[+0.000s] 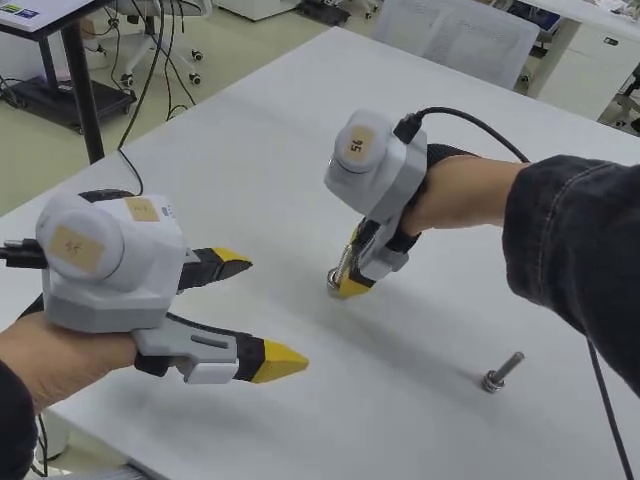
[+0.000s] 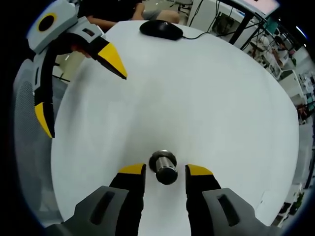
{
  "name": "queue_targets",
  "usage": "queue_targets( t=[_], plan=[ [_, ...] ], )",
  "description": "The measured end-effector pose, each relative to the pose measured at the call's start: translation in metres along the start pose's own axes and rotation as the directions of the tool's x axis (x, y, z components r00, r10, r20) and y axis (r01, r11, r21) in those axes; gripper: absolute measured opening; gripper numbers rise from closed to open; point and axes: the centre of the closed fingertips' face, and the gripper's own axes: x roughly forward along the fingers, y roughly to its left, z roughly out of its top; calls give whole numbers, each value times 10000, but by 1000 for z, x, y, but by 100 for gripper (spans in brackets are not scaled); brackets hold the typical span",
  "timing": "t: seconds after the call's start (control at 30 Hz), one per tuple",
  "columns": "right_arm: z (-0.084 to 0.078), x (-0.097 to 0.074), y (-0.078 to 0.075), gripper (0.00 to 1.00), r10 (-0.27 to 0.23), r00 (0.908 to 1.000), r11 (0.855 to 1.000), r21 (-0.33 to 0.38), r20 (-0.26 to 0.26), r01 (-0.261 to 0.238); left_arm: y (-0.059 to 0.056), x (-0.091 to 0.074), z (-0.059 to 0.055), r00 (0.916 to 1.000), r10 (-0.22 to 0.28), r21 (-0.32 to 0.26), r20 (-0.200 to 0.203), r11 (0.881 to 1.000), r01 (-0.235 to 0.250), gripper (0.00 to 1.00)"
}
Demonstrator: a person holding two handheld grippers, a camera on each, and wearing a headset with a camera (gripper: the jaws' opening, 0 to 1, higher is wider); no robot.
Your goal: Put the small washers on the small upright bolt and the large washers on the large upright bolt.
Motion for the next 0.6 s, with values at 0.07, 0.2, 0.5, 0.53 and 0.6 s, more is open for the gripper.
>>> queue_targets(
  t=[0.07, 0.2, 0.5, 0.53, 0.6],
  plan=[
    [-1, -2, 0, 34, -26, 10000, 10000, 16, 34, 26, 0, 0, 0, 10000, -8, 13, -16, 10000, 8, 76],
    [-5, -5, -1, 36, -81, 9999, 9999, 73, 78, 80, 1, 1, 1, 10000, -22, 46, -20, 10000, 22, 76],
    [-11, -20, -1, 39, -295, 9985, 9986, 446, 456, 275, -1, 4, 3, 9999, -114, 146, -77, 9998, 115, 76],
    [-12, -22, -1, 40, -341, 9981, 9983, 495, 518, 315, -1, 4, 4, 9999, -128, 162, -87, 9998, 130, 76],
    [-14, -25, -1, 41, -404, 9975, 9978, 558, 587, 371, -1, 4, 4, 9998, -143, 186, -104, 9997, 145, 76]
  ],
)
